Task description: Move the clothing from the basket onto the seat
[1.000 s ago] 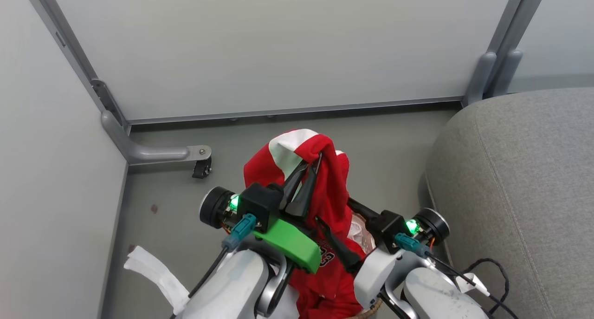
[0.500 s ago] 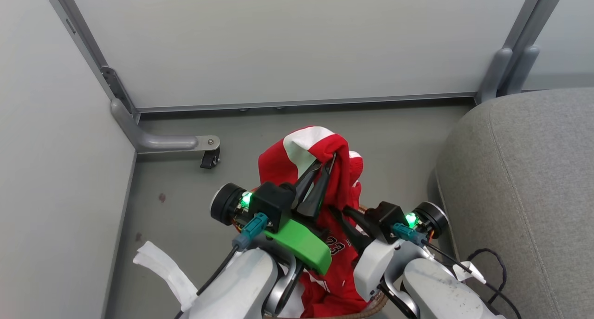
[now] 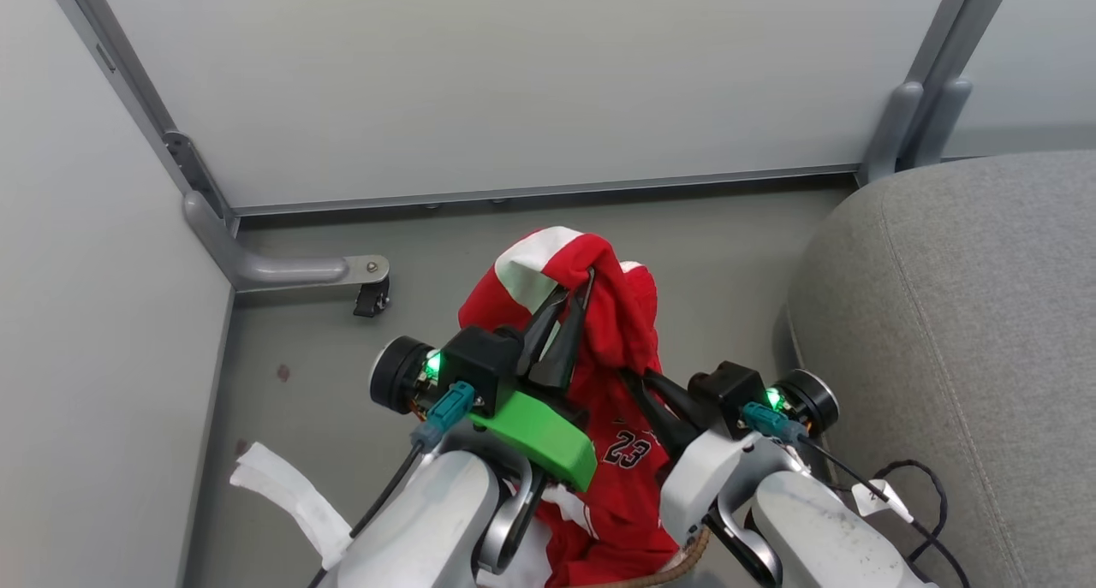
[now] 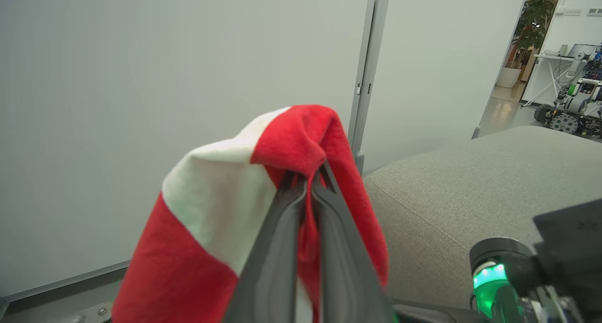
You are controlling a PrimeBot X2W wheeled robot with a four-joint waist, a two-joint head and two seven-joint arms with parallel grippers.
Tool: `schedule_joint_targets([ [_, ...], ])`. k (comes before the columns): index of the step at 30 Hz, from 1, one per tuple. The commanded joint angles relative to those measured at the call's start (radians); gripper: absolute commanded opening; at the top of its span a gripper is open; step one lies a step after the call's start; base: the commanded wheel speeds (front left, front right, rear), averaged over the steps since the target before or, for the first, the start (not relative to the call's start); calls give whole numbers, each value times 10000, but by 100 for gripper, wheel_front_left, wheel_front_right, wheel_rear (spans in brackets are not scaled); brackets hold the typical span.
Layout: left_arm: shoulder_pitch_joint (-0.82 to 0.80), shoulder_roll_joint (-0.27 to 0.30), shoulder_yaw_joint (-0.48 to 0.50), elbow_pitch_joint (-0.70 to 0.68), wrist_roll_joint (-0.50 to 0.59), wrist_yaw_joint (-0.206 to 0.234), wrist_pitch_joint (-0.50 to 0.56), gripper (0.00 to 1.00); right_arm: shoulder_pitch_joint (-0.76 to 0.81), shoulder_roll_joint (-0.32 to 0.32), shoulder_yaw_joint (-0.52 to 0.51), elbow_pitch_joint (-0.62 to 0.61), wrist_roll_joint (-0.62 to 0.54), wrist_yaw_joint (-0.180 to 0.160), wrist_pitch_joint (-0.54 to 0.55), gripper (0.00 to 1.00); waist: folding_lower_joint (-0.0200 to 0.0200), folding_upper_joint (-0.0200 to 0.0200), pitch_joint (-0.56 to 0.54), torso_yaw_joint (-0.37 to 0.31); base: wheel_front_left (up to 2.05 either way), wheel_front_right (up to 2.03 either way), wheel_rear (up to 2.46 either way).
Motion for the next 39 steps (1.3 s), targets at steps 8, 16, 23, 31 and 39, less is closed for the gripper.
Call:
schedule_joint_targets([
  [8, 397, 72, 710, 495, 529, -6, -25, 100, 511, -42, -551, -1048, 64, -7, -47, 0, 0, 0, 65, -966, 0, 0, 0],
  [16, 887, 103, 1532, 824, 976, -225, -25, 100, 1060, -37, -1175, -2037, 6, -8, -47, 0, 0, 0, 118, -2565, 0, 0, 0],
  [23, 1141, 84, 2086, 846, 1409, -484, -25, 100, 1345, -39, -1554, -2628, -87, -8, -47, 0, 0, 0, 291, -4074, 0, 0, 0],
  [31, 1344, 45, 2381, 894, 1775, -778, -25, 100, 1489, -33, -2218, -3077, -438, -8, -47, 0, 0, 0, 454, -5466, 0, 0, 0],
  [39, 1238, 33, 2234, 815, 1782, -1010, -25, 100, 1348, -8, -3561, -3739, -964, -7, -47, 0, 0, 0, 709, -5818, 0, 0, 0],
])
